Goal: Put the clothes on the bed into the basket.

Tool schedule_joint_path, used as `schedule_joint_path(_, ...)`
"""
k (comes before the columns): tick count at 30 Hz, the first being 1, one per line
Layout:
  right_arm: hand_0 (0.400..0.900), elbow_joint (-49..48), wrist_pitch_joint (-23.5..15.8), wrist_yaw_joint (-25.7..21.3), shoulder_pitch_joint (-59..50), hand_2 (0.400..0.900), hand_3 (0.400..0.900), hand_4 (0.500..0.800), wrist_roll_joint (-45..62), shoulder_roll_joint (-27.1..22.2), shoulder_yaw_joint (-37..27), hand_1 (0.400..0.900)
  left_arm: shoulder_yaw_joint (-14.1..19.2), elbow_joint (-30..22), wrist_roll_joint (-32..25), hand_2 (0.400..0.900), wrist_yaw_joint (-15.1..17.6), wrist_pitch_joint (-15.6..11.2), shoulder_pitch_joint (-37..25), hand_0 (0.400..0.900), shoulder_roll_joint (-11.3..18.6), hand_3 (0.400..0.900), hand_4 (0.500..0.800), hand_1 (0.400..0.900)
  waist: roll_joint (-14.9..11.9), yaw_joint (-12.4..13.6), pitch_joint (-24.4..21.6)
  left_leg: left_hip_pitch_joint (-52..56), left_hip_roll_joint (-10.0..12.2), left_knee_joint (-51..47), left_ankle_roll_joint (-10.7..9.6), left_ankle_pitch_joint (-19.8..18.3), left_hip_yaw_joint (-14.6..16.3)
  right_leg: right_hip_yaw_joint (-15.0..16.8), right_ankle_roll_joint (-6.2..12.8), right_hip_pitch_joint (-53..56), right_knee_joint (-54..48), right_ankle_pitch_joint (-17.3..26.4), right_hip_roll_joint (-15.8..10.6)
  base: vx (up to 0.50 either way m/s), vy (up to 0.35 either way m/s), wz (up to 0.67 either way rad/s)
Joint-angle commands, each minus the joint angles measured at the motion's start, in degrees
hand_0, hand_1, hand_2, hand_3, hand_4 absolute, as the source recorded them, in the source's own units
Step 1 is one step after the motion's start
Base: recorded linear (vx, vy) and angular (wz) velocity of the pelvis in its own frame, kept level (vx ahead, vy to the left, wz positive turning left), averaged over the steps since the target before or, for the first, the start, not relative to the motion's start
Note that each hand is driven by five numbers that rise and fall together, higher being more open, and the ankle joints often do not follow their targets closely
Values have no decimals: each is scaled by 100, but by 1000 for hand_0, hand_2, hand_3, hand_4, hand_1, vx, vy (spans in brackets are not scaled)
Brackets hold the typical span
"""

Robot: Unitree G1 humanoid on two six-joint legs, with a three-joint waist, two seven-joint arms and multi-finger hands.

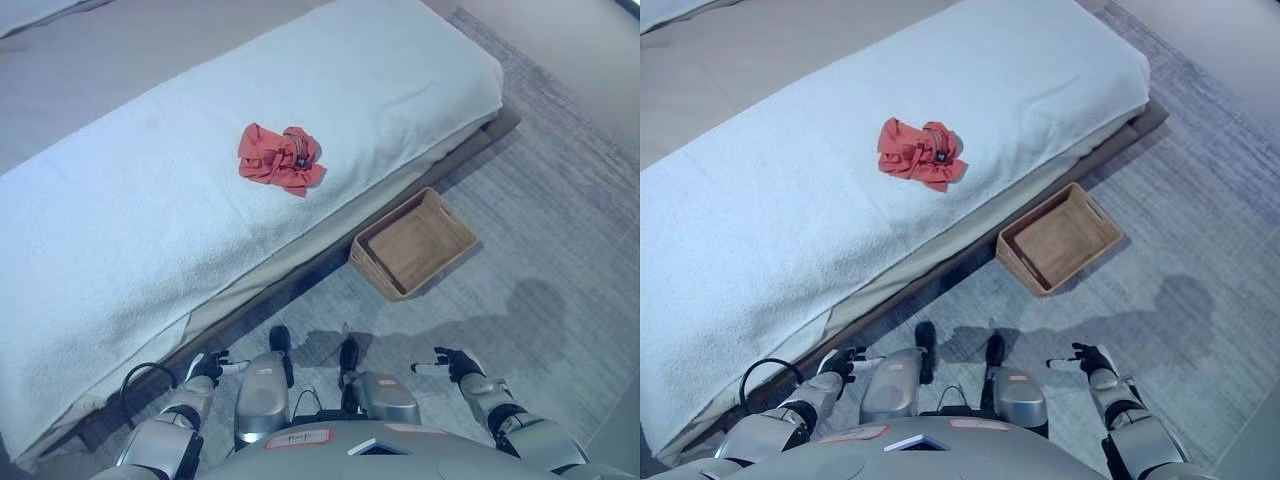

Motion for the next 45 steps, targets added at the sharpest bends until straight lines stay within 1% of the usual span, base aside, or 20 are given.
schedule_joint_path(1, 900, -4, -44, -95, 138, 900, 900, 800, 37, -275, -54, 900, 21, 178, -22, 900, 125, 13, 339, 900, 62, 900, 800, 900, 75, 158, -381, -89, -42, -92, 207, 566, 119, 318, 581, 519, 641, -1012, 89, 454, 271, -87)
schedule_joint_path(3, 900, -6, -45, -83, 142, 900, 900, 800, 20, -265, -57, 900, 45, 194, -34, 900, 123, 8, 370, 900, 80, 900, 800, 900, 77, 203, -452, -102, -90, -39, 232, 531, 65, 364, 619, 566, 668, -1038, 10, 445, 310, -70)
schedule_joint_path(4, 900, -26, -58, -37, 159, 900, 900, 800, 37, -258, -122, 900, 62, 230, -18, 900, 117, -2, 389, 900, 113, 900, 800, 900, 66, 234, -529, -4, -239, 79, 342, 374, 151, 415, 760, 624, 939, -1046, -235, 423, 383, -34)
schedule_joint_path(6, 900, -35, -62, -27, 167, 900, 900, 800, 57, -260, -169, 900, 50, 232, 0, 900, 112, -5, 375, 900, 128, 900, 800, 900, 85, 231, -548, 58, -318, 120, 415, 296, 221, 425, 818, 528, 1268, -946, -341, 366, 401, -20)
schedule_joint_path(7, 900, -79, -65, -30, 165, 900, 900, 800, 156, -290, -288, 900, 12, 130, -7, 900, 134, -20, 322, 900, 204, 900, 800, 900, 146, 156, -421, 331, -592, 138, 692, 86, 319, 609, 790, -59, 2748, -129, -601, 213, 396, -3)
schedule_joint_path(8, 900, -105, -63, -30, 149, 900, 900, 800, 179, -305, -300, 900, -11, 73, -15, 900, 144, -19, 288, 900, 248, 900, 800, 900, 193, 94, -303, 475, -657, 85, 784, 60, 316, 701, 736, -401, 3461, 105, -592, 246, 504, -3)
schedule_joint_path(10, 900, -61, -78, -70, 117, 900, 900, 800, 265, -289, -338, 900, -48, -25, -55, 900, 198, -22, 129, 900, 350, 900, 800, 900, 288, -61, -63, 782, -771, -10, 926, -48, 335, 847, 699, -895, 4407, 239, -525, 161, 312, -7)
schedule_joint_path(11, 900, -14, -69, -100, 117, 900, 900, 800, 272, -285, -363, 900, -69, -49, -56, 900, 232, -31, 71, 900, 388, 900, 800, 900, 370, -93, -11, 948, -789, -105, 961, -84, 381, 743, 674, -1188, 4639, 121, -557, 220, 259, -10)
schedule_joint_path(15, 900, 91, -16, -161, 131, 900, 900, 800, 277, -301, -403, 900, -126, -306, -112, 900, 389, -101, -174, 900, 460, 900, 800, 900, 536, -265, -2, 1345, -788, -362, 821, -131, 457, 426, 756, -1492, 3043, -199, -290, 257, 73, 6)
schedule_joint_path(16, 900, 120, -18, -180, 141, 900, 900, 800, 315, -294, -426, 900, -129, -380, -159, 900, 426, -150, -241, 900, 459, 900, 800, 900, 497, -328, -39, 1451, -847, -425, 777, -183, 441, 595, 876, -1460, 1941, -43, -99, 287, -47, 20)
schedule_joint_path(18, 900, 68, -27, -198, 169, 900, 900, 800, 333, -293, -448, 900, -178, -542, -139, 900, 469, -208, -381, 900, 496, 900, 800, 900, 425, -378, -57, 1590, -905, -492, 722, -276, 441, 942, 1070, -1458, 1001, 337, 9, 266, -58, 16)
schedule_joint_path(19, 900, 66, -28, -211, 188, 900, 900, 800, 334, -279, -470, 900, -200, -592, -86, 900, 524, -229, -463, 900, 503, 900, 800, 900, 388, -383, -62, 1658, -936, -492, 703, -344, 466, 925, 1128, -1502, 702, 506, 20, 256, -79, 20)
schedule_joint_path(25, 900, 153, -41, -245, 555, 900, 900, 800, 426, -230, -540, 900, -470, -888, 138, 900, 748, -238, -851, 900, 427, 900, 800, 900, 398, -654, -357, 2053, -883, -406, 547, -694, 409, 1024, 965, -1031, 601, 468, 125, 310, -110, 38)
schedule_joint_path(27, 900, 65, -106, -265, 598, 900, 900, 800, 503, -320, -571, 900, -690, -967, 467, 900, 949, -214, -1161, 900, 476, 900, 800, 900, 371, -777, -302, 1798, -902, 644, 420, -756, 459, 989, 850, -848, 699, 365, 129, 227, -102, 31)
schedule_joint_path(29, 900, -43, -192, -394, 662, 900, 900, 800, 548, -331, -575, 900, -914, -1062, 856, 900, 1450, -188, -1635, 900, 553, 900, 800, 900, 282, -897, -252, 1543, -788, 604, 337, -704, 575, 913, 803, -747, 654, 296, 76, 84, -60, 31)
schedule_joint_path(30, 900, -43, -192, -395, 662, 900, 900, 800, 547, -331, -577, 900, -915, -1060, 857, 900, 1452, -188, -1637, 900, 551, 900, 800, 900, 281, -902, -246, 1552, -790, 597, 338, -701, 568, 906, 804, -738, 653, 293, 73, 85, -62, 16)
schedule_joint_path(31, 900, -120, -307, -623, 702, 900, 900, 800, 625, -278, -558, 900, -1241, -1087, 1568, 900, 2201, -16, -2174, 900, 672, 900, 800, 900, 160, -943, -327, 1207, -437, 233, 236, -373, 635, 855, 824, -738, 576, 246, -49, 131, -61, 7)
schedule_joint_path(34, 900, -70, -436, -803, 842, 900, 900, 800, 710, -226, -603, 900, -1565, -1178, 2676, 900, 2763, 276, -2476, 900, 949, 900, 800, 900, 246, -1017, -407, 1373, -352, -129, 251, -264, 782, 779, 763, -752, 586, 103, 66, 151, -39, 1)
schedule_joint_path(39, 900, 90, -435, -796, 946, 900, 900, 800, 678, -289, -637, 900, -1882, -977, 3137, 900, 2810, 460, -2998, 900, 1157, 900, 800, 900, 347, -1159, -471, 1448, -321, -492, 186, -174, 989, 842, 789, -871, 416, 188, 150, 55, 19, -22)
schedule_joint_path(45, 900, 47, -409, -662, 872, 900, 900, 800, 823, -560, -747, 900, -2449, -621, 3144, 900, 2239, 336, -3964, 900, 1457, 900, 800, 900, 435, -1427, -505, 974, -215, -492, 119, -156, 1340, 1068, 915, -1564, 278, 505, 202, -10, 12, -29)
